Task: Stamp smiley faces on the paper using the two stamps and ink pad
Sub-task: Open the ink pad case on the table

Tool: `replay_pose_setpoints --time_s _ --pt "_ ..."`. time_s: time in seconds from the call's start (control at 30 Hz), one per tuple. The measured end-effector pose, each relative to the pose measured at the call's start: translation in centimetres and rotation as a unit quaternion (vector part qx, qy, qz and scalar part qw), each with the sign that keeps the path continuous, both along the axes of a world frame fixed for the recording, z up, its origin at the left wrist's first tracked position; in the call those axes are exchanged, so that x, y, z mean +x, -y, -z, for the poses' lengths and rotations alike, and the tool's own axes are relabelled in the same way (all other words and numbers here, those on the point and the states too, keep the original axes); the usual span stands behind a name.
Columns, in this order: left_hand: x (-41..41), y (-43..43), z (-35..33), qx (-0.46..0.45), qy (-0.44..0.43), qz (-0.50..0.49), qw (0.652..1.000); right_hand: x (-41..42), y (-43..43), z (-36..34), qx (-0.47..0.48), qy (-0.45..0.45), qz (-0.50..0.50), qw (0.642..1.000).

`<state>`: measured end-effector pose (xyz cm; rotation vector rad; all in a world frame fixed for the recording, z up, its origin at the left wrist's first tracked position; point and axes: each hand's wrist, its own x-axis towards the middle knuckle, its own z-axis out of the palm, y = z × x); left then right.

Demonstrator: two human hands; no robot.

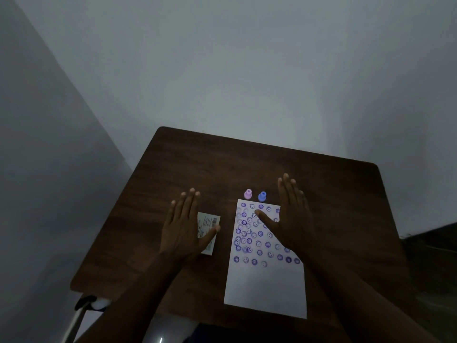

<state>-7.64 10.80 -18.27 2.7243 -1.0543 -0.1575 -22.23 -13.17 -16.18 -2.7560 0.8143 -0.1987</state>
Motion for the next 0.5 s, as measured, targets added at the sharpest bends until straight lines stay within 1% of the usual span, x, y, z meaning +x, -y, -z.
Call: replay_pose_setpoints --time_s 0.1,0.2,0.3,0.4,0.5 --pt "0.1 0.2 0.9 0.014 -0.088 -0.043 0.995 -0.2 -0.4 0.8 0.033 -0.013 -0.005 0.999" --pt "0.4 0.4 2.2 0.006 -0.140 -0.094 0.986 -0.5 -0.6 2.3 0.084 -0.035 0.003 0.996" --pt "0.8 0.5 3.8 -0.006 -0.155 -0.114 0.981 -0.9 -0.7 4.3 0.107 -0.043 -0.019 0.993" --pt "1.1 0.4 5.1 -0.021 -0.153 -0.110 0.982 -0.9 -1.1 6.0 0.100 -0.034 -0.044 0.993" --pt "1.0 0.0 6.6 -0.035 -0.153 -0.107 0.982 -0.4 -1.8 7.5 0.099 -0.046 -0.070 0.992"
